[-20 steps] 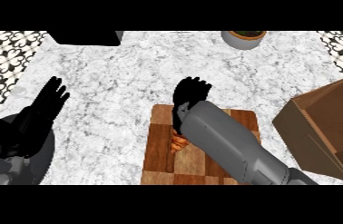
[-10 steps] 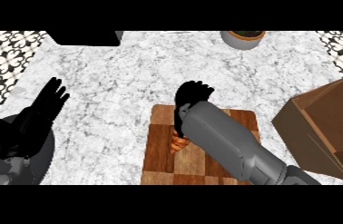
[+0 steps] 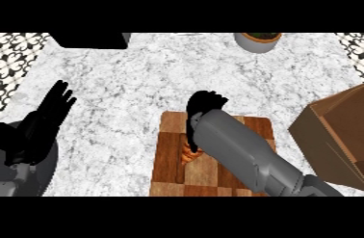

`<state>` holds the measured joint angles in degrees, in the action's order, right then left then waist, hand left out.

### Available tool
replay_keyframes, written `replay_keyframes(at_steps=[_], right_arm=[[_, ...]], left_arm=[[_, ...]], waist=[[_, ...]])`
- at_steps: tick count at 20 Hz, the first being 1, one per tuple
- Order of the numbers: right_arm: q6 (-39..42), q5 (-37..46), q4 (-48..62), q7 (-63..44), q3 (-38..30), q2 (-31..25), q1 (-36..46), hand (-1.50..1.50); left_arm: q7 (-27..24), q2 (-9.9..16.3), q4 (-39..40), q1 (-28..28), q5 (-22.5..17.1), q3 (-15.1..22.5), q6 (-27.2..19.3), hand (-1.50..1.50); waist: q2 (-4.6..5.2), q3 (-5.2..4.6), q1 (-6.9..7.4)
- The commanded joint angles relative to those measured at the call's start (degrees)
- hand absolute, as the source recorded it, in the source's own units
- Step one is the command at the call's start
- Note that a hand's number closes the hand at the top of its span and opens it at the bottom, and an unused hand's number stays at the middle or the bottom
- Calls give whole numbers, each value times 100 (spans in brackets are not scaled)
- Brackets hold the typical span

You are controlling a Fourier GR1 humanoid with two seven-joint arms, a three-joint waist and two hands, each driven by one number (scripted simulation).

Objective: Pick the croissant from the cutting board and place it in the cardboard box

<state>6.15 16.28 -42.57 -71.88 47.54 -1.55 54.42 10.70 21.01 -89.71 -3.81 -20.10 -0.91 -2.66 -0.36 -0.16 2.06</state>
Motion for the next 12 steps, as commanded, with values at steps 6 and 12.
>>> replay_keyframes(at_steps=[6,12], right_arm=[[-30,-391,234,-1336,364,148,-53,-150],[-367,-473,146,-1337,576,149,-108,-150]], left_arm=[[111,-85,-119,87,29,-7,-73,0],[102,7,-33,10,-21,-149,60,0]], waist=[[12,7,-20],[24,6,-55]])
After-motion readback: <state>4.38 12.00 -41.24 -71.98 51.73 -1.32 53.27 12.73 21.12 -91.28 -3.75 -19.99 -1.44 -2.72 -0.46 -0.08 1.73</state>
